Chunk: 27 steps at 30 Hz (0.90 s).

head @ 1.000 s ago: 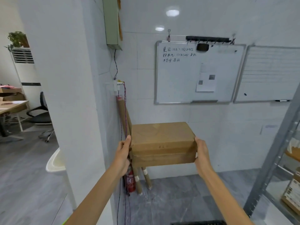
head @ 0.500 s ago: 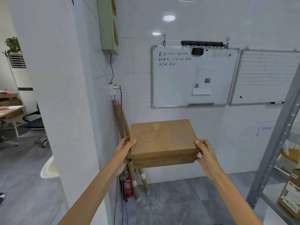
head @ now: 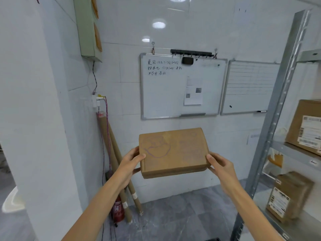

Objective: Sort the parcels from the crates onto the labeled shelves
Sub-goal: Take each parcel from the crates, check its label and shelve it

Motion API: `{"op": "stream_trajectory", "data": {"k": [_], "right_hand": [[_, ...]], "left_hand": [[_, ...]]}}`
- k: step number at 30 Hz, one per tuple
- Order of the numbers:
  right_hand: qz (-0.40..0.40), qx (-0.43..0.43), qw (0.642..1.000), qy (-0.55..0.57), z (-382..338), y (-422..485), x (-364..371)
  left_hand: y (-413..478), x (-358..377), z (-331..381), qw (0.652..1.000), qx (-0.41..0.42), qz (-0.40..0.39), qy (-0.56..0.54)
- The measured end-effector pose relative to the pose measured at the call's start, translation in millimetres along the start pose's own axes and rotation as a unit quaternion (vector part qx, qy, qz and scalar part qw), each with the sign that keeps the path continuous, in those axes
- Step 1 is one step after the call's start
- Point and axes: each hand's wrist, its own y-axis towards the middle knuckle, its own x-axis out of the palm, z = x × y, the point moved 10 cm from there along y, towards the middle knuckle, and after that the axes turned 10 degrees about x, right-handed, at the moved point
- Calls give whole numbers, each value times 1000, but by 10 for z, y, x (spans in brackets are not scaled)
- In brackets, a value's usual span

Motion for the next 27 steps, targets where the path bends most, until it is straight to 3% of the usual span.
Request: {"op": "stream_trajectory", "data": {"k": [14, 19, 27], "right_hand": [[42, -2, 999, -22, -82, -98, -100], [34, 28, 999, 24, -22, -258, -112], [124, 61, 990, 35, -106, -445, -302]], "left_hand": [[199, 160, 88, 999, -7, -48, -24], [271, 186, 84, 998, 26, -51, -36], [215, 412, 36, 994, 70, -82, -20]]}}
